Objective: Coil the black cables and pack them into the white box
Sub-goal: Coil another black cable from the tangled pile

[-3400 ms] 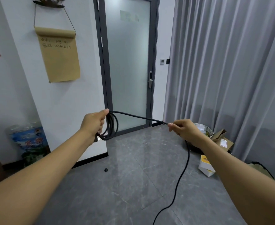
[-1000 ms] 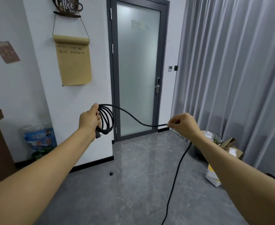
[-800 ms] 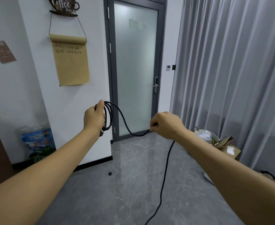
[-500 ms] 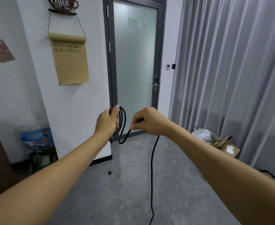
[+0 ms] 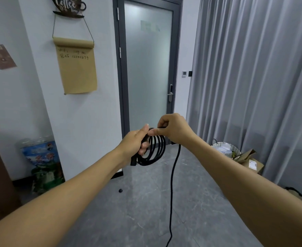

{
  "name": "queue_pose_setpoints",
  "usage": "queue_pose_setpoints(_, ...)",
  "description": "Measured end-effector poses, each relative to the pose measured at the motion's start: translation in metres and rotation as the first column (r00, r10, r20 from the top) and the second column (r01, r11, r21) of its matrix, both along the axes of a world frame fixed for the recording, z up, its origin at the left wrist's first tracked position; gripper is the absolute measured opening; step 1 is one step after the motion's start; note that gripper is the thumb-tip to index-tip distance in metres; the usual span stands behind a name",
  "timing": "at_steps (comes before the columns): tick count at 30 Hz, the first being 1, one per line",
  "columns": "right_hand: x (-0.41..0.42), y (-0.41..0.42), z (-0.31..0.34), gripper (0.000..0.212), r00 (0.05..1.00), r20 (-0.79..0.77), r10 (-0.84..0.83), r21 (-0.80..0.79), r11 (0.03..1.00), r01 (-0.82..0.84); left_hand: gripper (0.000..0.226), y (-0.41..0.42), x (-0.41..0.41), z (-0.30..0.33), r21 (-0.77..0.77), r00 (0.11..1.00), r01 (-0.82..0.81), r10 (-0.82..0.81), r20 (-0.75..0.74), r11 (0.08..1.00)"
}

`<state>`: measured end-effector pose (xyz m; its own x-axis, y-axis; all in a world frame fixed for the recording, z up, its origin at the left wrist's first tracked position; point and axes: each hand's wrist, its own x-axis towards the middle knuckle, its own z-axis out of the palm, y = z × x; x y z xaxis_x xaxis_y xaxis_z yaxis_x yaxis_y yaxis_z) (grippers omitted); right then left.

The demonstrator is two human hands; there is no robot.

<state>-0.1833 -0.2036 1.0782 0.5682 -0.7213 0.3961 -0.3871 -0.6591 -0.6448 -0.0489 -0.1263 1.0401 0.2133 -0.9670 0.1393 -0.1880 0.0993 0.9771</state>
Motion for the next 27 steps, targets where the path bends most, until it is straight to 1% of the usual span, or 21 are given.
queue_pose_setpoints(1, -0.001, -0.001, -0.002, 0.034, 1.0, -0.008, 0.005, 0.015, 1.0, -0.005, 0.045, 0.001, 0.001, 0.0, 0.04, 0.999, 0.035, -0.034, -0.016, 0.999)
queue_pose_setpoints(3, -0.003, -0.004, -0.005, 0.032, 0.999, -0.035, 0.027, 0.033, 0.999, -0.026, 0.043, 0.001, 0.003, 0.0, 0.105, 0.997, 0.077, -0.077, 0.0, 0.991)
queue_pose_setpoints(8, -0.009, -0.015, -0.013, 0.02, 0.992, -0.047, 0.116, 0.145, 0.983, -0.108, 0.039, 0.006, 0.009, 0.0, 0.181, 0.994, 0.108, -0.106, -0.026, 0.978)
queue_pose_setpoints(9, -0.01, -0.017, -0.016, 0.02, 0.992, -0.04, 0.117, 0.17, 0.979, -0.108, 0.039, 0.007, 0.011, 0.0, 0.197, 0.993, 0.114, -0.114, -0.009, 0.974)
queue_pose_setpoints(12, -0.016, -0.024, -0.025, 0.02, 0.992, -0.023, 0.123, 0.251, 0.961, -0.113, 0.042, 0.008, 0.019, 0.0, 0.251, 0.981, 0.116, -0.15, 0.121, 0.961)
queue_pose_setpoints(14, -0.02, -0.027, -0.03, 0.021, 0.991, -0.025, 0.129, 0.296, 0.948, -0.116, 0.04, 0.008, 0.024, -0.001, 0.268, 0.977, 0.104, -0.148, 0.153, 0.958)
queue_pose_setpoints(18, -0.029, -0.036, -0.038, 0.026, 0.993, 0.077, 0.087, 0.364, 0.925, -0.109, 0.044, 0.009, 0.037, 0.0, 0.226, 0.996, 0.028, -0.048, 0.081, 0.974)
queue_pose_setpoints(22, -0.044, -0.05, -0.052, 0.028, 0.988, 0.153, -0.026, 0.425, 0.904, -0.042, 0.041, 0.01, 0.059, 0.003, 0.194, 0.995, -0.085, 0.072, 0.076, 0.977)
queue_pose_setpoints(25, -0.058, -0.059, -0.064, 0.027, 0.983, 0.137, -0.125, 0.43, 0.901, 0.055, 0.038, 0.011, 0.079, 0.002, 0.169, 0.98, -0.198, 0.194, 0.042, 0.965)
queue_pose_setpoints(27, -0.068, -0.064, -0.071, 0.026, 0.971, 0.134, -0.198, 0.408, 0.904, 0.128, 0.035, 0.012, 0.093, 0.001, 0.149, 0.956, -0.285, 0.291, -0.019, 0.947)
